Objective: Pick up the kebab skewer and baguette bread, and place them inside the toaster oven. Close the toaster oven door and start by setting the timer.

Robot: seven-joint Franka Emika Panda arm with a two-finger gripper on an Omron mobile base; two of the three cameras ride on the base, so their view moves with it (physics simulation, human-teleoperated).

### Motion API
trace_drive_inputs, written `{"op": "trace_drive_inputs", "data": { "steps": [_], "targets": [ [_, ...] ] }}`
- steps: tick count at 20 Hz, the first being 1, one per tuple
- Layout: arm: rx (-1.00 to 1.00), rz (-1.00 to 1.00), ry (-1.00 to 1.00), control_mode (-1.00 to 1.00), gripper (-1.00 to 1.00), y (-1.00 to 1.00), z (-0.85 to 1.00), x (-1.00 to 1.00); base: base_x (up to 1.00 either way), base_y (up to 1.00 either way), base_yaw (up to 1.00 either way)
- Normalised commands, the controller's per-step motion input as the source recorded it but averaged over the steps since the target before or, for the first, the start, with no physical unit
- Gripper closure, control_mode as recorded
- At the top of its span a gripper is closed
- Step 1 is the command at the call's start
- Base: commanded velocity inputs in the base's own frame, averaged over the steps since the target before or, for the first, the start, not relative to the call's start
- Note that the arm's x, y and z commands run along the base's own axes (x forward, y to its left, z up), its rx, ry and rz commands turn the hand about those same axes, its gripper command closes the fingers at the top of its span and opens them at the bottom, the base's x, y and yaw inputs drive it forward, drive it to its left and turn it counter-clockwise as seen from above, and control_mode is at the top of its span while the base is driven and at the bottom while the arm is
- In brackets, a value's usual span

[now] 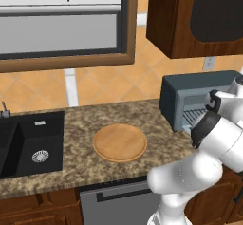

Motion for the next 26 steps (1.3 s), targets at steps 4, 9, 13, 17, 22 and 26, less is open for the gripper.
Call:
{"op": "trace_drive_inputs", "data": {
  "steps": [4,9,13,17,22,26],
  "targets": [
    [0.0,-0.05,-0.02,-1.0,-1.0,0.0,-0.04,0.0,0.0,0.0,0.0],
    [0.0,-0.01,-0.07,-1.0,-1.0,0.02,0.0,0.0,0.0,0.0,0.0],
    [0.0,0.0,-0.06,-1.0,-1.0,0.03,0.06,0.0,0.0,0.0,0.0],
    [0.05,0.0,-0.01,-1.0,-1.0,0.0,0.73,-0.18,0.0,0.0,0.0],
    [0.0,-0.02,0.01,-1.0,-1.0,0.0,0.79,-0.84,0.0,0.0,0.0],
    [0.01,-0.09,0.44,-1.0,-1.0,0.46,-0.56,-0.66,0.0,0.0,0.0]
  ]
}}
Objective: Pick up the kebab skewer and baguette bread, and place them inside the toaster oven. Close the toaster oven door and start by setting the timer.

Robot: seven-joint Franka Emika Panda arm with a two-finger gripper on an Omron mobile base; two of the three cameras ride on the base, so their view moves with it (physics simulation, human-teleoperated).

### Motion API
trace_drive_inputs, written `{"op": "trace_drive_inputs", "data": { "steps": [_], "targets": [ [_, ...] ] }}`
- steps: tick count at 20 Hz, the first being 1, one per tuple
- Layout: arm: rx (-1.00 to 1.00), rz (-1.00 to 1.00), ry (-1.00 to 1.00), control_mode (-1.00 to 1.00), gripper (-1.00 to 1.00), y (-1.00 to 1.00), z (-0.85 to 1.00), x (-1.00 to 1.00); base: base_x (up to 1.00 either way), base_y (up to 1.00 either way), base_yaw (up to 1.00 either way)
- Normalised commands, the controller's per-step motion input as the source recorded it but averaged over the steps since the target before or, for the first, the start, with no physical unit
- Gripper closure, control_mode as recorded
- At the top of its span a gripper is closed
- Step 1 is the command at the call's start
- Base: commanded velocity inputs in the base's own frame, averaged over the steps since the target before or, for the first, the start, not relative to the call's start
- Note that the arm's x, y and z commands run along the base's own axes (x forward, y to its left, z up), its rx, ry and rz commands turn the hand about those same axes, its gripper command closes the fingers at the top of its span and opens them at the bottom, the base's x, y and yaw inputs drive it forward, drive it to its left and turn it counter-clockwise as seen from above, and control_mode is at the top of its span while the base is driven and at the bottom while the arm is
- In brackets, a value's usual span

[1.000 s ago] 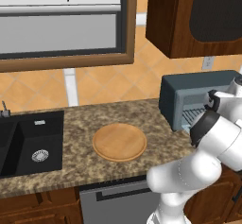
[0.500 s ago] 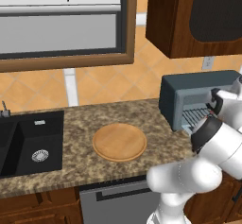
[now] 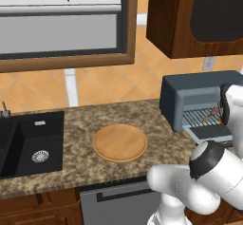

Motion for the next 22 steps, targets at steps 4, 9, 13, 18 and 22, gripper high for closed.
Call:
{"op": "trace_drive_inputs", "data": {
  "steps": [4,9,13,18,22],
  "targets": [
    [0.14,-0.1,0.33,-1.0,-1.0,0.01,-0.62,-0.41,0.0,0.0,0.0],
    [0.14,-0.03,0.17,-1.0,-1.0,-0.1,-0.5,-0.49,0.0,0.0,0.0],
    [0.11,-0.02,0.07,-1.0,-1.0,0.01,-0.39,0.09,0.0,0.0,0.0],
    [0.1,0.0,0.04,-1.0,-1.0,0.06,-0.37,0.25,0.0,0.0,0.0],
    [0.04,0.0,0.0,-1.0,-1.0,0.14,-0.34,0.29,0.0,0.0,0.0]
  ]
}}
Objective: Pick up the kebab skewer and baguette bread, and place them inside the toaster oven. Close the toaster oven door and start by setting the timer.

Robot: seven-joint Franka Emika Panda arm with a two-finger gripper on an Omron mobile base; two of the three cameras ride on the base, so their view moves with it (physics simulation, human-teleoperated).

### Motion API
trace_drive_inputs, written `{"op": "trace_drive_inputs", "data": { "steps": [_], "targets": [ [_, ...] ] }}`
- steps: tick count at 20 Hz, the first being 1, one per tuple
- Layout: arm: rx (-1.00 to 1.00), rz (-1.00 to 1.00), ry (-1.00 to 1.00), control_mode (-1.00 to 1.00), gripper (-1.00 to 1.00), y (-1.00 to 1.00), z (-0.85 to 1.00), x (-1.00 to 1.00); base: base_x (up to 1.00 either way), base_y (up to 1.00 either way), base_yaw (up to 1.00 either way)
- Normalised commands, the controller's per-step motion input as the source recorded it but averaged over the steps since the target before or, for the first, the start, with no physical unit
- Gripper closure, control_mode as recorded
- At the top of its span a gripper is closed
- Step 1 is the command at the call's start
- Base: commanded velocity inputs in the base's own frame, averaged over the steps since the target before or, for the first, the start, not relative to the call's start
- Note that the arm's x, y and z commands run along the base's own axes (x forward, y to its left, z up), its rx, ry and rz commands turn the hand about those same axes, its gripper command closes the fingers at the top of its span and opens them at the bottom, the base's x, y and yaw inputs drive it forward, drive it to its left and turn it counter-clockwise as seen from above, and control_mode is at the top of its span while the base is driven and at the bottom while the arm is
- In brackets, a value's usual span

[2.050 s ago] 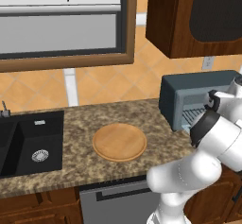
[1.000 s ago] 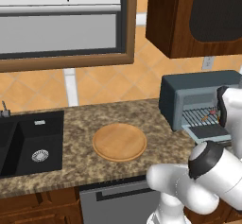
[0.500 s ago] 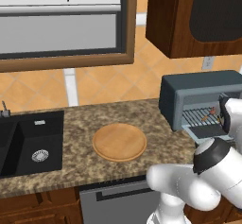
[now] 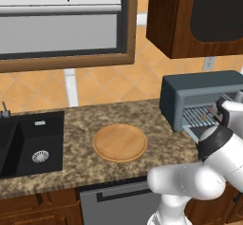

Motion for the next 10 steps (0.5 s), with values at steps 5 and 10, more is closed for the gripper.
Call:
{"op": "trace_drive_inputs", "data": {
  "steps": [5,10],
  "targets": [
    [0.0,-0.01,-0.03,-1.0,-1.0,0.31,-0.17,0.39,0.0,0.0,0.0],
    [0.0,-0.01,-0.07,-1.0,-1.0,0.32,0.0,0.6,0.0,0.0,0.0]
  ]
}}
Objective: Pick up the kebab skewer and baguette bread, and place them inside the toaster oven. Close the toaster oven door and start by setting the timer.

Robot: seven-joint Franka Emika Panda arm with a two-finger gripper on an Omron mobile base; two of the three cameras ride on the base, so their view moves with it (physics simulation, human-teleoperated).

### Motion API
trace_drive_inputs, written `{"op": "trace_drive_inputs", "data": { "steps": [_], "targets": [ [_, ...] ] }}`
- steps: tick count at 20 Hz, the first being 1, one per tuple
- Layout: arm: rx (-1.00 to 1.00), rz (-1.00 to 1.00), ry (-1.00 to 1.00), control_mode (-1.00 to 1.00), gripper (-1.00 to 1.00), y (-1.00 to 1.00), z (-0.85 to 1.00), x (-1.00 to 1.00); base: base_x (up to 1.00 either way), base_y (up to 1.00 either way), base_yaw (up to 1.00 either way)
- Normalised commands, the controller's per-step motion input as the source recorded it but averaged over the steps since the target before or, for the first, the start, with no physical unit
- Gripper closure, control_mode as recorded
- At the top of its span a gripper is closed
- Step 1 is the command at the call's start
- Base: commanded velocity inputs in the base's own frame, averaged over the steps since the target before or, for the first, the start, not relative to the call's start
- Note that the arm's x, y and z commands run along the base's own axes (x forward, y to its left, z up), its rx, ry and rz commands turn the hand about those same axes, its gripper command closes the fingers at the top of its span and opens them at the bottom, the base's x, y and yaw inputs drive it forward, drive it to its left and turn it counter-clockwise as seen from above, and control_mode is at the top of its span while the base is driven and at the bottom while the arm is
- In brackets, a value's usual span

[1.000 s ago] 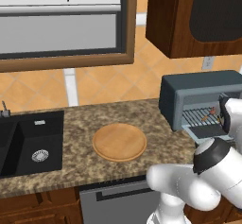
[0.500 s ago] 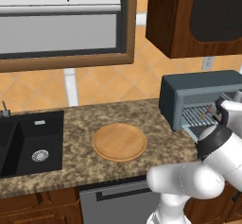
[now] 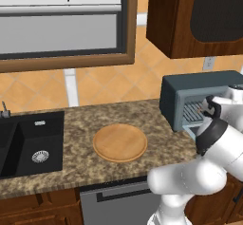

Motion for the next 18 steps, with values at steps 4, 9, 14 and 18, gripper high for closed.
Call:
{"op": "trace_drive_inputs", "data": {
  "steps": [4,9,14,18],
  "targets": [
    [0.0,0.0,-0.13,-1.0,-1.0,0.24,-0.01,0.41,0.0,0.0,0.0],
    [0.0,0.0,-0.14,-1.0,-1.0,0.08,0.0,0.65,0.0,0.0,0.0],
    [0.0,0.0,-0.12,-1.0,-1.0,0.03,0.0,0.61,0.0,0.0,0.0],
    [0.0,0.0,-0.15,-1.0,-1.0,-0.03,0.0,-0.41,0.0,0.0,0.0]
  ]
}}
